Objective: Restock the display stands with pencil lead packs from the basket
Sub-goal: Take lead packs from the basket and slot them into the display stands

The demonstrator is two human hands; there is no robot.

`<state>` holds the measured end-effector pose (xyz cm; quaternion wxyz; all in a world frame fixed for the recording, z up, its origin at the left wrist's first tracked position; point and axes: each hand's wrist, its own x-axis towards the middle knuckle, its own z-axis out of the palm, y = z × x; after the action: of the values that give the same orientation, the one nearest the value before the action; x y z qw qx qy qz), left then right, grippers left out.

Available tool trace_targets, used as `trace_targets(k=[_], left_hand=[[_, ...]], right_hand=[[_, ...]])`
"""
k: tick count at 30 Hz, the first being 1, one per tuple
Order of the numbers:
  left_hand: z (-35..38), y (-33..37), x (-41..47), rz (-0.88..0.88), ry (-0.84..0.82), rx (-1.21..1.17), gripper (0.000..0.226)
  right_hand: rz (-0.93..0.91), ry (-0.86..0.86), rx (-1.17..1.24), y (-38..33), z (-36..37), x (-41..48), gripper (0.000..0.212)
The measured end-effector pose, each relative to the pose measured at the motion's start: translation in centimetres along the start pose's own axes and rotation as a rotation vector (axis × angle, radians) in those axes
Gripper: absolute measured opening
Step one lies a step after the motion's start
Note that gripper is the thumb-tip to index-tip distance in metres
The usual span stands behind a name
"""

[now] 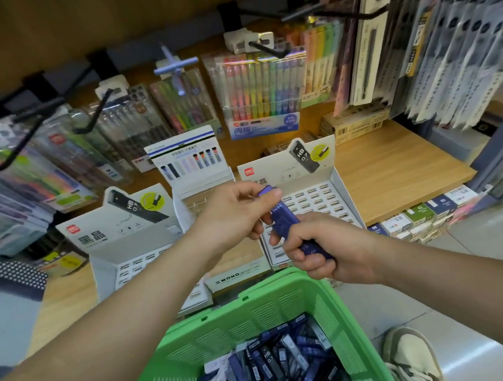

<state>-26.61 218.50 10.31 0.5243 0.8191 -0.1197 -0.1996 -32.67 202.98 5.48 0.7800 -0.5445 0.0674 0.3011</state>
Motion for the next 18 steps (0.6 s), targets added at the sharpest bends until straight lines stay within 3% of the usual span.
trace_targets(k=[4,6,9,12,15,18], left_hand=[[-3.9,0.0,-2.1,0.033,0.231,-0.092,0.018],[-6.6,-0.3,-3.0,0.058,0.309,-0.075,0.022],[-9.6,-1.1,-4.5,0.035,0.322,-0.037,0.03],[-10.9,-2.4,-6.1,0.01,0.262,-0.025,0.028],[-12.1,-3.9,-6.8,0.02,0.265,-0.019,0.017],[-14.3,-6.2,-6.6,-0.004,0.364,0.047,0.008]], right_hand=[[-0.034,0.075,-0.376,-0.9,1.8,0.2,0.015],[-0.038,0.141,-0.455,-1.4,2.3,0.2,0.011],[-0.028,0.21,-0.353,-2.6,3.3,0.8,0.018],[-0.048,0.118,-0.364,-3.6,5.9,1.9,0.023],[-0.12,0.071,-0.594,-2.7,9.3,3.9,0.012],[-0.247,0.167,-0.822,-0.5,11.2,6.5,0.023]])
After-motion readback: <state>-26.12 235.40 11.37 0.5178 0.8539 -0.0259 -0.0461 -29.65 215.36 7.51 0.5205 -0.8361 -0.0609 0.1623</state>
